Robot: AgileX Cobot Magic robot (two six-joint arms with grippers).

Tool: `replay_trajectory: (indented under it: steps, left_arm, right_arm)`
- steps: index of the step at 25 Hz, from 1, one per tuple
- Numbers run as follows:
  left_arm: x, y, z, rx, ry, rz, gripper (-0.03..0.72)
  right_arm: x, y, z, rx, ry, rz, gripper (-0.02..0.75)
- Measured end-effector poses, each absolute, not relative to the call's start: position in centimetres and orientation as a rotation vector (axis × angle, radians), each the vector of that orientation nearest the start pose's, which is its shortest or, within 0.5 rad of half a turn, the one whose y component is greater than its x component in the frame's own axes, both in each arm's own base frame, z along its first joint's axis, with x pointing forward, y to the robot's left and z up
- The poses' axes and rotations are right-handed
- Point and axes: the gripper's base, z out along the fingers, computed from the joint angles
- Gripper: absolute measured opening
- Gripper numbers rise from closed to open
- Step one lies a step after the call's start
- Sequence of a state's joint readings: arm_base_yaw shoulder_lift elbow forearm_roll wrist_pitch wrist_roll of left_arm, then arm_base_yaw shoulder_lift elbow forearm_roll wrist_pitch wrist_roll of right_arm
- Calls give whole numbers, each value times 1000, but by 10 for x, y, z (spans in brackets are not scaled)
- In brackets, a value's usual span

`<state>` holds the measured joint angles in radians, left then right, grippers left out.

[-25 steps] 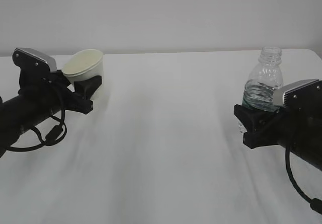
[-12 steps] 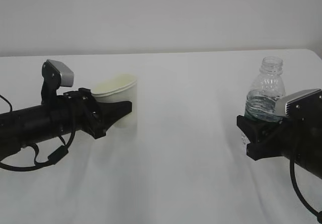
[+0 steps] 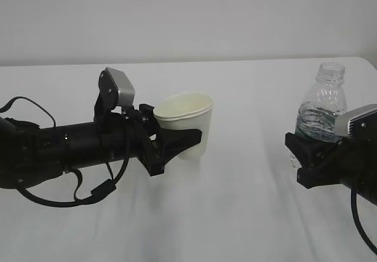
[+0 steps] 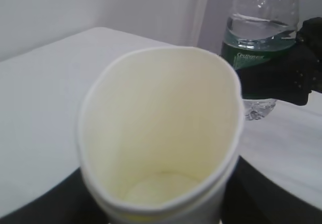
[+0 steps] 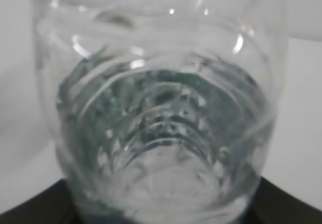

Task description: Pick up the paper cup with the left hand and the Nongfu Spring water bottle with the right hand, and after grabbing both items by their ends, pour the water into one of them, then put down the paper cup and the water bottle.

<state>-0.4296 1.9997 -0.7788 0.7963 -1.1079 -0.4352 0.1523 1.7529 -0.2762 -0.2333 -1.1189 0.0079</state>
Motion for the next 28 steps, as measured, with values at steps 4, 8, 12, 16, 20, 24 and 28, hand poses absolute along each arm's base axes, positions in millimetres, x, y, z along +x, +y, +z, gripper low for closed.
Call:
replay_trajectory:
  steps: [4, 8, 12, 16, 20, 24, 28]
  left_arm:
    - [297, -213, 133, 912, 1588, -922, 410]
    - [300, -227, 126, 941, 1603, -953, 410]
    - [300, -244, 123, 988, 1583, -987, 407]
    - [296, -261, 120, 1058, 1570, -1009, 404]
    - [290, -274, 111, 1112, 1582, -1035, 400]
    - [286, -282, 110, 1146, 1570, -1046, 398]
    - [290, -286, 114, 1158, 1548, -1033, 398]
  right_arm:
    - [231, 52, 134, -351, 1792, 212, 404]
    - [229, 52, 146, -347, 1749, 205, 404]
    - [227, 51, 154, -351, 1747, 194, 404]
    - [223, 49, 156, -362, 1797, 177, 404]
    - [218, 46, 160, -346, 1852, 148, 404]
    - [216, 43, 165, -364, 1891, 110, 404]
    - [218, 43, 171, -451, 1903, 37, 404]
